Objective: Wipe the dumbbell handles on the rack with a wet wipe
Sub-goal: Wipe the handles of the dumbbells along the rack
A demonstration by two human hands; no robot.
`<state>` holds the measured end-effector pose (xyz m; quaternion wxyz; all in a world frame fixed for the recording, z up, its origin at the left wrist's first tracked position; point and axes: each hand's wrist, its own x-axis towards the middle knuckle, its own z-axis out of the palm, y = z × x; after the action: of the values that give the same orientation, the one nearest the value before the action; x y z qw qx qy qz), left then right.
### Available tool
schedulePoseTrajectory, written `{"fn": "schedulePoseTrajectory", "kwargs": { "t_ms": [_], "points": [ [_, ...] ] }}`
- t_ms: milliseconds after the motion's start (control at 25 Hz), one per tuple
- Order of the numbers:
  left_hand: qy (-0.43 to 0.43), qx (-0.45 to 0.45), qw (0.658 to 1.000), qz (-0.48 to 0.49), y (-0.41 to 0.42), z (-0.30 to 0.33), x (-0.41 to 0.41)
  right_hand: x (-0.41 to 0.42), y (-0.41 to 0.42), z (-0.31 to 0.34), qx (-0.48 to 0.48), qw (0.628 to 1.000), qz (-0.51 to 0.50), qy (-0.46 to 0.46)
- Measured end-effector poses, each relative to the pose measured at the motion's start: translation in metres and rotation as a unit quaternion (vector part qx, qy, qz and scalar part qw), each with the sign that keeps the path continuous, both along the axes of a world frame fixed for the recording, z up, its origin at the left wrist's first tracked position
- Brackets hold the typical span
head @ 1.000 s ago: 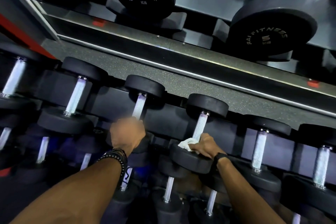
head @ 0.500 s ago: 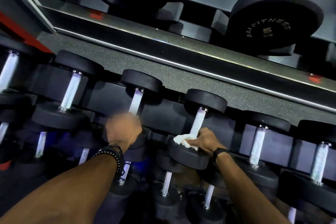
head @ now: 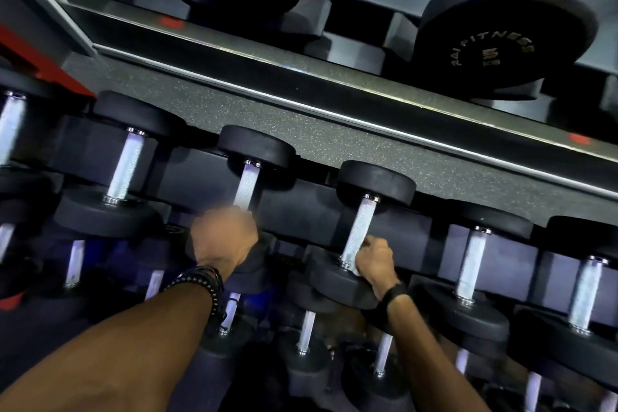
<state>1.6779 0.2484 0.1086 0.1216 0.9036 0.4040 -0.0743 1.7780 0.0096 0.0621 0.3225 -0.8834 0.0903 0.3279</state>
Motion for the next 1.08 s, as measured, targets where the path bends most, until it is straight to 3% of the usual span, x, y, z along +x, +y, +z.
{"fn": "schedulePoseTrajectory", "kwargs": {
  "t_ms": [160,280,480,640,840,960,1080],
  "points": [
    [0.004,-0.004,1.0,0.001,0.0,-0.001,0.001,0.011,0.011,0.002,0.181,0.949,-0.19,0.173],
    [0.007,-0.003,1.0,0.0,0.0,0.001,0.0,0.015,0.013,0.003,0.252,0.92,-0.186,0.233],
    [0.008,0.003,1.0,0.002,-0.001,0.002,0.0,0.014,0.025,-0.004,0.151,0.963,-0.154,0.163],
    [0.004,0.002,1.0,0.002,-0.002,0.005,0.0,0.014,0.017,-0.003,0.27,0.917,-0.206,0.208],
    [0.014,0.006,1.0,0.002,-0.001,0.003,0.001,0.007,0.025,-0.017,0.119,0.972,-0.169,0.111],
    [0.009,0.003,1.0,0.001,-0.003,0.003,0.0,0.011,0.025,-0.013,0.233,0.938,-0.2,0.161],
    [0.007,0.0,1.0,0.005,-0.001,0.003,0.001,0.013,0.019,-0.009,0.235,0.945,-0.163,0.162]
  ]
}}
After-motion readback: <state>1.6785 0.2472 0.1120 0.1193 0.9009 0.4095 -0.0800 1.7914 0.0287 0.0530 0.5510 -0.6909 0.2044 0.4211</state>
